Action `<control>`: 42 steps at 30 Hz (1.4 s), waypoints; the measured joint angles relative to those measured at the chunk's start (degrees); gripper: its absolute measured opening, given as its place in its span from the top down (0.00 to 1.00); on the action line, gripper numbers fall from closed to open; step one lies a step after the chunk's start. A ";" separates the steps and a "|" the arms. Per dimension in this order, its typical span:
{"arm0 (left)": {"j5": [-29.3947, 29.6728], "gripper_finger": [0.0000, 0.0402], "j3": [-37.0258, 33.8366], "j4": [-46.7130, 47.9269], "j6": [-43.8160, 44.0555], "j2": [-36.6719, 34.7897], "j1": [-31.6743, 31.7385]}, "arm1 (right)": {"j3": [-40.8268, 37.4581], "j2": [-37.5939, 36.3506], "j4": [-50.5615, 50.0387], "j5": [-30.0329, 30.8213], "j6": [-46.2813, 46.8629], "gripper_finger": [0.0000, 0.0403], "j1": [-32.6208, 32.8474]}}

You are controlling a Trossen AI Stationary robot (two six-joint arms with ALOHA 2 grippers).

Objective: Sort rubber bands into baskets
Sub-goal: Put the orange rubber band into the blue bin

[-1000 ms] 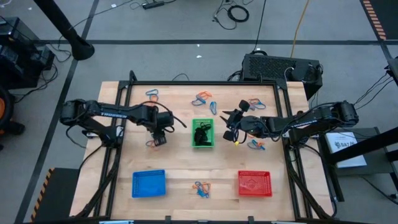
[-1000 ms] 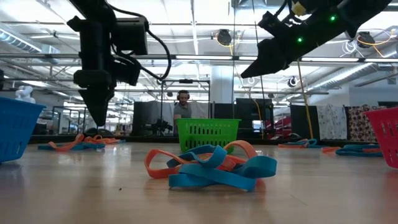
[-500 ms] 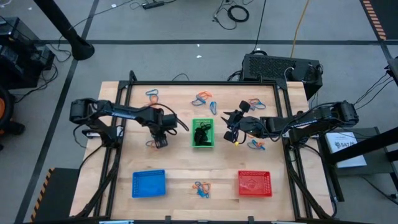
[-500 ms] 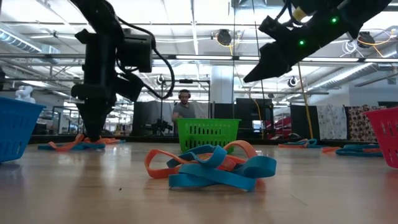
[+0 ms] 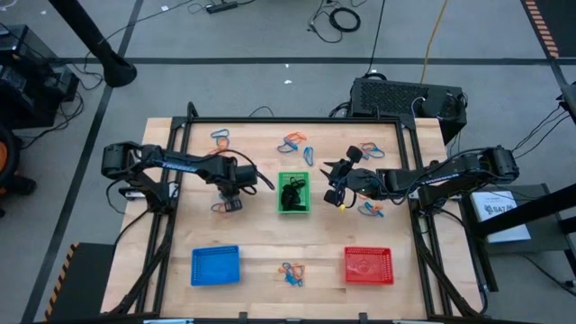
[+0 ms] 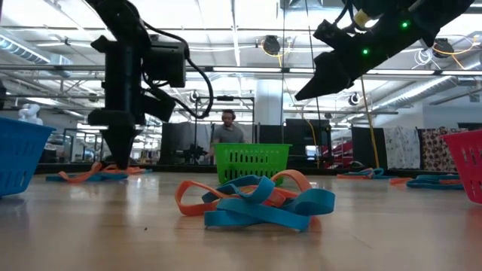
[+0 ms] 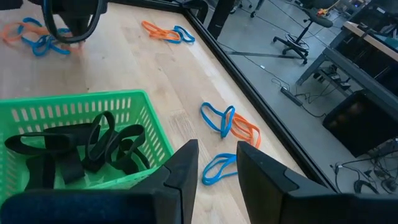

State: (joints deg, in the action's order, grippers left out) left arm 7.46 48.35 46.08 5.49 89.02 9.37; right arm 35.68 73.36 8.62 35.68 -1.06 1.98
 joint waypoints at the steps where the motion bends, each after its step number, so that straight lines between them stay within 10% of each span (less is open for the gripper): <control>1: 0.14 0.98 0.35 0.53 -0.02 -0.28 0.00 | 0.00 0.00 0.00 0.00 0.00 0.75 0.00; 13: -1.84 0.99 8.00 6.21 1.45 -10.57 -3.12 | 0.00 -0.02 -0.35 0.00 0.00 0.75 0.00; 23: -15.72 0.99 10.04 7.32 17.03 -19.59 -12.22 | 0.00 -0.02 -0.30 0.00 0.00 0.75 -0.01; 42: -13.42 1.00 10.04 1.16 50.48 -14.81 -40.35 | 0.00 -0.02 0.20 0.02 -2.67 0.75 0.00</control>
State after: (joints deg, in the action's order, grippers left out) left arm -5.97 58.39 47.24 55.98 74.21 -30.98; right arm 35.68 73.34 8.82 35.70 -3.73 1.98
